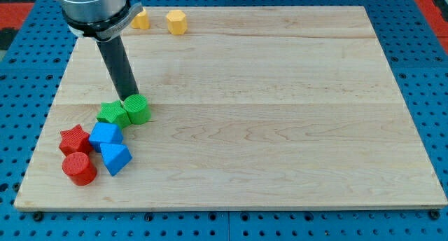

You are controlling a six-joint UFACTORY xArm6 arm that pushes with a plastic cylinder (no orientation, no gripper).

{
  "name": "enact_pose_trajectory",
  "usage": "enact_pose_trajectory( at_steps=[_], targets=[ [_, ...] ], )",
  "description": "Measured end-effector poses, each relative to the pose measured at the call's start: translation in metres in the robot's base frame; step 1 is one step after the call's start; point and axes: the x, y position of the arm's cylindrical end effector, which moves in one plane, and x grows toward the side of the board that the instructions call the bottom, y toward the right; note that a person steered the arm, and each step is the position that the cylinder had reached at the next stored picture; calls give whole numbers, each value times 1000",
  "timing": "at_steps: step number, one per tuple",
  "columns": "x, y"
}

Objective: Push the green circle towards center

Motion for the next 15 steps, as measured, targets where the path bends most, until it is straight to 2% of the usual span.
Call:
enact_pose_trajectory(
  at_steps=[2,3,4,5,6,7,8,9,10,11,14,15],
  targets=[
    [-15,-7],
    [-13,-73],
    [51,-134],
    [117,-132],
    [177,-100],
    [153,-77],
    [97,-49],
    [82,-18],
    [74,-10],
    [44,-10],
    [31,49],
    [-4,80]
  ],
)
